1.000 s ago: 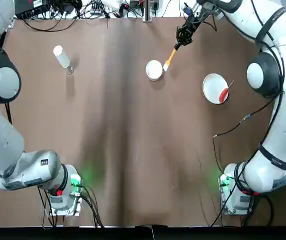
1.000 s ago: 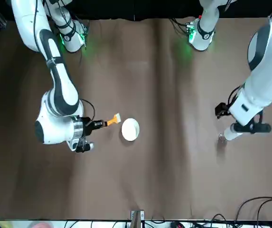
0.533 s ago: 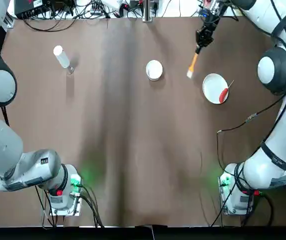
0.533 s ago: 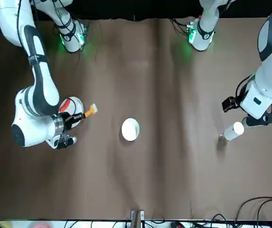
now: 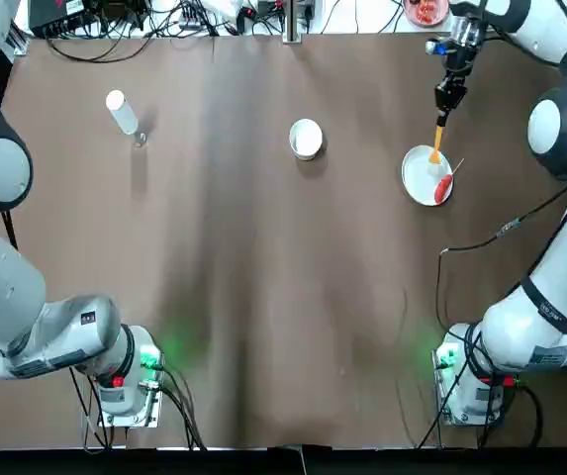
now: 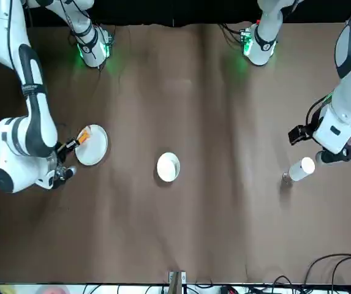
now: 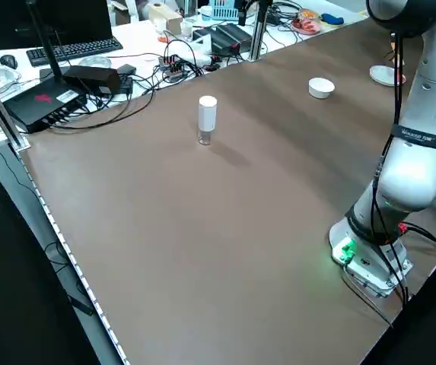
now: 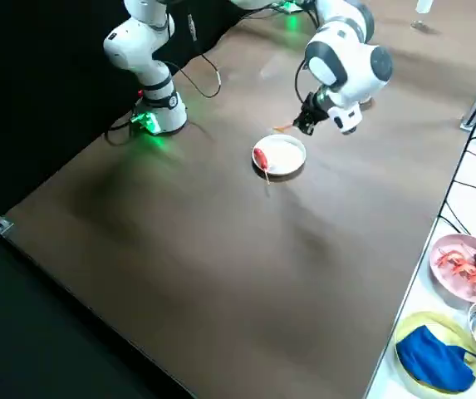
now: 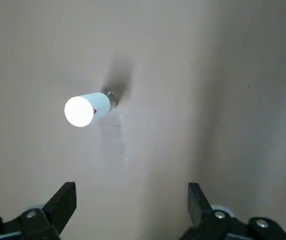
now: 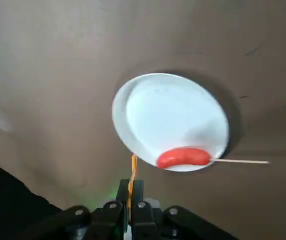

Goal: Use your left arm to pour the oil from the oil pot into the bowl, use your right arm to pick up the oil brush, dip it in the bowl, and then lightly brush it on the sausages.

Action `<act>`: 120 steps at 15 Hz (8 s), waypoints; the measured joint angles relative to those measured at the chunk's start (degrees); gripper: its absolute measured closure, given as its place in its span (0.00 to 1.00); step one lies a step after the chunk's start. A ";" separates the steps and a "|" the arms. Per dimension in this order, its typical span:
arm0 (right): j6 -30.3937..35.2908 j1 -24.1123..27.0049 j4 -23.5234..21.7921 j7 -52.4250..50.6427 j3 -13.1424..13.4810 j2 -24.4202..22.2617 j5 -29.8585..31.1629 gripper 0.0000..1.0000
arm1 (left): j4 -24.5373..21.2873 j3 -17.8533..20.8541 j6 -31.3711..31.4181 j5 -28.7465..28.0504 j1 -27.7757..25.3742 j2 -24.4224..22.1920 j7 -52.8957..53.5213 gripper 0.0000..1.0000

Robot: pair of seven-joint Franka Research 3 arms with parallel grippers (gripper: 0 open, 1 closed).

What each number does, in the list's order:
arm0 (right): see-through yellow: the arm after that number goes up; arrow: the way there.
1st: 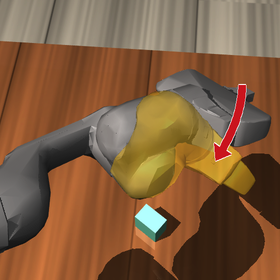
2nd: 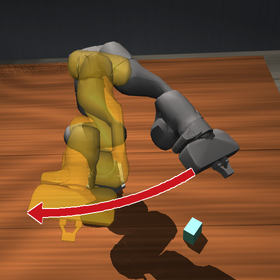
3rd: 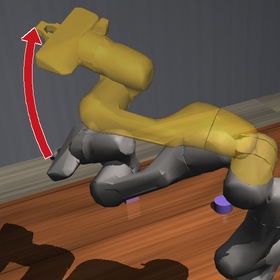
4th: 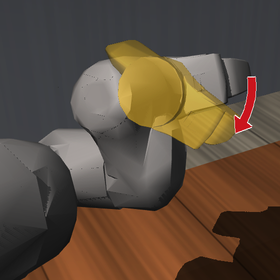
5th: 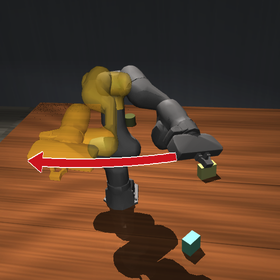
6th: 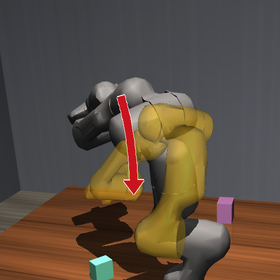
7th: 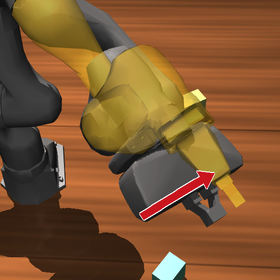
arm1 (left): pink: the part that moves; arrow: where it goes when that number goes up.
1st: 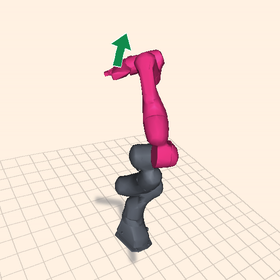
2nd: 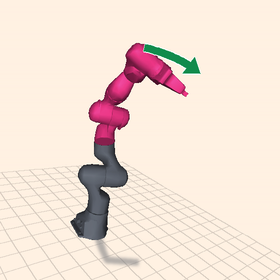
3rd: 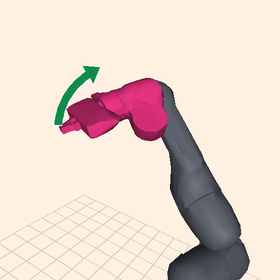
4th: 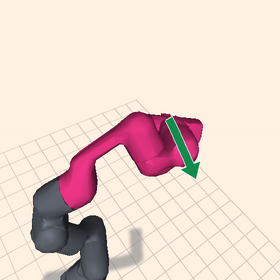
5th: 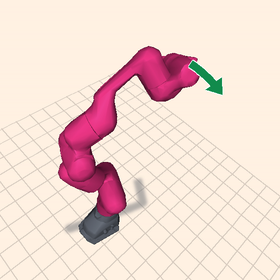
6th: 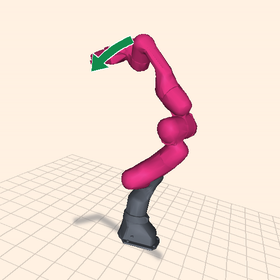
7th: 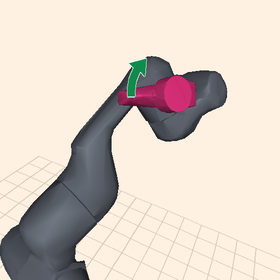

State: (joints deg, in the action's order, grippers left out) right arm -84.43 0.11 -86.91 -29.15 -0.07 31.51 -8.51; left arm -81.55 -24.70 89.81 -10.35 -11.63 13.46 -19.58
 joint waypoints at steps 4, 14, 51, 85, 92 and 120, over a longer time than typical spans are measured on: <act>-1.54 1.35 -0.92 -5.29 -0.02 0.55 1.40 0.96 | 0.07 -0.01 -0.05 0.00 -0.21 -1.91 -0.45 0.01; -5.06 1.37 -2.39 -11.65 -0.27 4.07 4.40 0.96 | -1.04 0.20 -3.01 0.00 -0.64 0.58 -0.64 0.01; -7.30 -3.67 -0.77 -8.53 -0.45 5.13 14.05 0.96 | 0.08 0.23 -3.91 -0.54 -13.03 -2.97 0.03 0.01; -40.35 -21.56 2.94 43.60 -3.13 11.37 -34.73 0.96 | -0.10 0.25 -2.34 -0.54 -12.99 -2.73 0.03 0.01; -40.84 -22.15 2.92 43.62 -3.06 12.61 -34.77 0.90 | -0.15 0.25 -2.34 -0.54 -12.99 -2.63 0.03 0.01; -8.07 -8.53 5.21 32.48 -1.81 -7.76 -11.63 0.27 | -0.28 0.26 -2.34 -0.99 -12.76 -1.35 0.03 0.01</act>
State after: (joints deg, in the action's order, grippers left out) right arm -92.50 -8.42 -81.70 3.32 -1.88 23.75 -20.14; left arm -81.83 -24.44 87.47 -11.34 -24.39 12.11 -19.56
